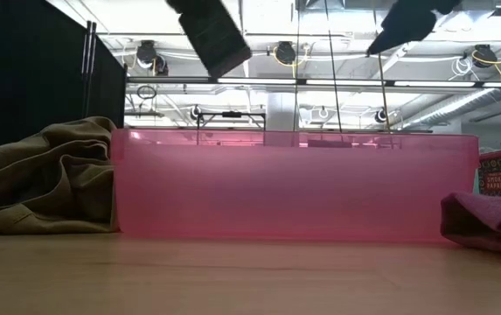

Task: Sort spices by type
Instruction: Put the top black seasoning can into the red bin

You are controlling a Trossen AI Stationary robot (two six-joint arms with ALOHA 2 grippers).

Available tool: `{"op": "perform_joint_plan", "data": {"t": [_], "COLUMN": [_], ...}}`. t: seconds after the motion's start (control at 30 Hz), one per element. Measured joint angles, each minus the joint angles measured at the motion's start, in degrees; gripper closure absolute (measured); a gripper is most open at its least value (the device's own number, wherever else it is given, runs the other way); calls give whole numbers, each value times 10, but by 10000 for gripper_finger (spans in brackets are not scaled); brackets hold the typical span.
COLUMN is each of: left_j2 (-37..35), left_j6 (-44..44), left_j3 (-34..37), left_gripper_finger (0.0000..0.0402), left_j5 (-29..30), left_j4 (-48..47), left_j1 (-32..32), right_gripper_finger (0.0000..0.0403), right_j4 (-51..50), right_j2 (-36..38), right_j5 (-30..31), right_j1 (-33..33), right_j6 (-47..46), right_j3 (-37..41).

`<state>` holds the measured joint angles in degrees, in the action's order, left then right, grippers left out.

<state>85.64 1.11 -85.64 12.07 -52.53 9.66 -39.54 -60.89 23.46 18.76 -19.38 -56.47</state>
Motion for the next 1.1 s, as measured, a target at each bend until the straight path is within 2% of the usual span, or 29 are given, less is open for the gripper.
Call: {"op": "perform_joint_plan", "data": {"t": [0.23, 0.37, 0.5, 0.63, 0.9, 1.1], "left_j2": [91, 138, 171, 199, 242, 260], "left_j6": [-70, -141, -173, -171, -132, -100], "left_j3": [-56, -78, -88, -89, -98, -109], "left_gripper_finger": [270, 270, 270, 270, 270, 270], "left_j5": [-25, -51, -55, -64, -103, -105], "left_j4": [-23, -54, -87, -107, -108, -110], "left_j1": [32, 32, 32, 32, 28, 18], "right_gripper_finger": [93, 93, 93, 93, 93, 93], "right_j4": [-8, -29, -68, -101, -100, -100], "right_j2": [2, 2, 2, 2, 2, 2], "right_j5": [5, 4, 5, 5, 7, 8], "right_j1": [32, 44, 54, 64, 69, 69], "right_j6": [-20, -53, -101, -135, -129, -128], "right_j3": [0, 0, 0, 0, 0, 0]}}
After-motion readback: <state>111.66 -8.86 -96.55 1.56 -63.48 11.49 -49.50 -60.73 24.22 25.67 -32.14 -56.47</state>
